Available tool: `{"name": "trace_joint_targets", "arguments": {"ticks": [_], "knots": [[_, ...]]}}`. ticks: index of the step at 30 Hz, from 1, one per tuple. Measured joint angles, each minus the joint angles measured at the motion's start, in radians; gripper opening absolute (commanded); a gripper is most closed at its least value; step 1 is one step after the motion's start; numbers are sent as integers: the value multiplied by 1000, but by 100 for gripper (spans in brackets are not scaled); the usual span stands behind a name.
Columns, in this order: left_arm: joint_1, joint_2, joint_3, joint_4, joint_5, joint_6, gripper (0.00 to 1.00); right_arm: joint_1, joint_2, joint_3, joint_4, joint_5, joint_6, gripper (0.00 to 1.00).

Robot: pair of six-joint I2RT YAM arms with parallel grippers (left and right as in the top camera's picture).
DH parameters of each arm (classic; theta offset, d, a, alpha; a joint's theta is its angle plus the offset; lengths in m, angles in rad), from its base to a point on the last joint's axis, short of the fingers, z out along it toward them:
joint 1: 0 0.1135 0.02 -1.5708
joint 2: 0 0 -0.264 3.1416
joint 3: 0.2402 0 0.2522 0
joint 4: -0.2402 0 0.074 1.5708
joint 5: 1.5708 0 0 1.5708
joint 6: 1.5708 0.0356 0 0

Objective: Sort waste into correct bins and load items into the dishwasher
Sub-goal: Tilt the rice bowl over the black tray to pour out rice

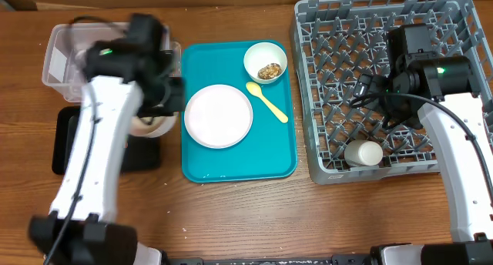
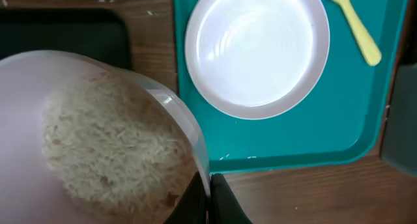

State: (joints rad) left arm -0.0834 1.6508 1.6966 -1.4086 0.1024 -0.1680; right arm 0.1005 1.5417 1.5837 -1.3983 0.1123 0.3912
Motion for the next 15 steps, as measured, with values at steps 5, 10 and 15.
{"name": "trace_joint_targets", "arguments": {"ticks": [5,10,15], "knots": [[185,-76,-177,90,119,51,4,0,0,0,0,0,0,97],[338,-75,-369,209,319,142,4,0,0,0,-1,0,0,97],[435,-75,-479,315,461,200,4,0,0,0,0,0,0,97]]}}
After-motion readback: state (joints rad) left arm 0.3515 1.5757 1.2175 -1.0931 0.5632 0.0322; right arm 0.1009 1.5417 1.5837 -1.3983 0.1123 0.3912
